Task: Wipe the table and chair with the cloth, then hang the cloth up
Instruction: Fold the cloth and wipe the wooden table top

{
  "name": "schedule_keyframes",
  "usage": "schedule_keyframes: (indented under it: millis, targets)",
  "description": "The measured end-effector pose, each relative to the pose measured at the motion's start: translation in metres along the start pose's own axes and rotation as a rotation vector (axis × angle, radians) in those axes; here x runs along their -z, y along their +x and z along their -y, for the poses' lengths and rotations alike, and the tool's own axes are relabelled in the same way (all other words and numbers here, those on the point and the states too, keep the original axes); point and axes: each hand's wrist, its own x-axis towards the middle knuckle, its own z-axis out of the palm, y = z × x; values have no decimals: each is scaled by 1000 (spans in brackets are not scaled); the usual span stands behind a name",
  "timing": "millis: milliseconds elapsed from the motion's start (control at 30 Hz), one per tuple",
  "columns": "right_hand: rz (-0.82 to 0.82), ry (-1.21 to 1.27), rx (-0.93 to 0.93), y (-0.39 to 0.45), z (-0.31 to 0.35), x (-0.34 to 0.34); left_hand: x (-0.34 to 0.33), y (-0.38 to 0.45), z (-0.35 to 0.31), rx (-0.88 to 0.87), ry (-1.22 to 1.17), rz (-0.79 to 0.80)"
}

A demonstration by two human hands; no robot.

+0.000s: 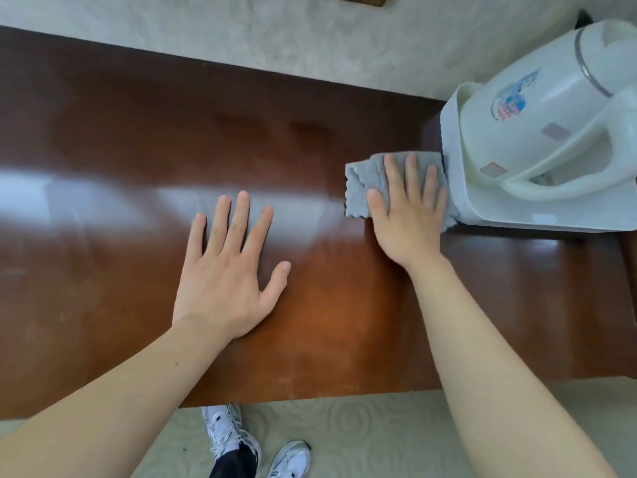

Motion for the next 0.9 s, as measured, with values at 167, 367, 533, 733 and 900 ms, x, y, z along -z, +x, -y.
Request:
schedule_keyframes:
  millis: [167, 367, 533, 733, 900]
  targets:
    - [54, 60, 5, 97, 18, 14, 2, 0, 0, 2, 3, 1]
    - [38, 31, 147, 62, 40, 8, 4, -1, -1, 5, -10, 7]
    - [-1, 62, 217, -76, 48, -14, 3, -2, 0, 8, -38, 4]
    - [20, 33, 215, -96, 55, -23, -1, -1, 1, 22, -42, -8]
    - [-20, -15, 206, 9, 98, -7, -1, -1, 1, 23, -40, -1]
